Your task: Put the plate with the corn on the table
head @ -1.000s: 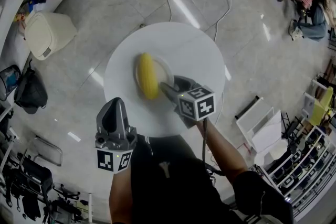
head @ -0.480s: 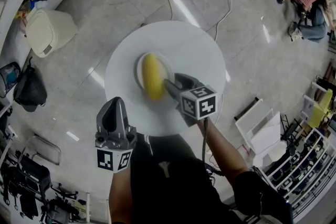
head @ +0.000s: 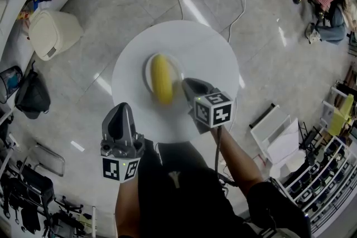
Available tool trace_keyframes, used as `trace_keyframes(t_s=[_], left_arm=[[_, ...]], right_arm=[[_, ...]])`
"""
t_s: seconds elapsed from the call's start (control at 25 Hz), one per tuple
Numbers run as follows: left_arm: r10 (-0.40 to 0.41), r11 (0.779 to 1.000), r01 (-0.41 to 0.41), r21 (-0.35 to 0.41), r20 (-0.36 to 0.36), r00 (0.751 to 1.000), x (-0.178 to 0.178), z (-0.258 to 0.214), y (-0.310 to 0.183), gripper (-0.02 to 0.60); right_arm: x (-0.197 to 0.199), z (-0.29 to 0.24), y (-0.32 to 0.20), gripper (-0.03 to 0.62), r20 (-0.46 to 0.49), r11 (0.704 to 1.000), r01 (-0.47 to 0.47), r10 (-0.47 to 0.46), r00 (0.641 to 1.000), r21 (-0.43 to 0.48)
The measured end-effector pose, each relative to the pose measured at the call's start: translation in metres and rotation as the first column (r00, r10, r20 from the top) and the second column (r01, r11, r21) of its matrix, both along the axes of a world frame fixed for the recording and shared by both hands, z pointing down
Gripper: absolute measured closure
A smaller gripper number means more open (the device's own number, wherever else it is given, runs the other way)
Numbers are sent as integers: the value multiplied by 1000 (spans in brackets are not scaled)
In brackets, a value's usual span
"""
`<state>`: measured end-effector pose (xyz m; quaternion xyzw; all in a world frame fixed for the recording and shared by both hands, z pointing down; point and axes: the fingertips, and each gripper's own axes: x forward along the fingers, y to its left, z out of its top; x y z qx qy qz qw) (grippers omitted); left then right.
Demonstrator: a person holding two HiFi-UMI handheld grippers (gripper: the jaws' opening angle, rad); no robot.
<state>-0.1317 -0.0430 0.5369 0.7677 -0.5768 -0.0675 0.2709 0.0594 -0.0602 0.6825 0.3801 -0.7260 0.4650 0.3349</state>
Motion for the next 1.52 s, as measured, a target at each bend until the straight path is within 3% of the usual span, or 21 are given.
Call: trace_keyframes(t_s=[0.12, 0.52, 1.12, 1.52], left_arm=[[-1, 1000, 1, 4, -1, 1000, -2, -1, 2, 577], [26, 999, -26, 23, 5, 1000, 3, -13, 10, 577], [61, 996, -61, 69, 0, 998, 5, -46, 23, 577], [76, 992, -75, 101, -2, 997, 0, -77, 23, 577]], right_arm=[[0, -4, 1, 583, 3, 1000, -17, 17, 1000, 8], [-4, -20, 9, 585, 48, 999, -14, 12, 999, 43], [-6, -57, 16, 585, 14, 992, -25, 23, 1000, 126], [-9, -117, 3, 585, 45, 973, -64, 55, 997, 223]])
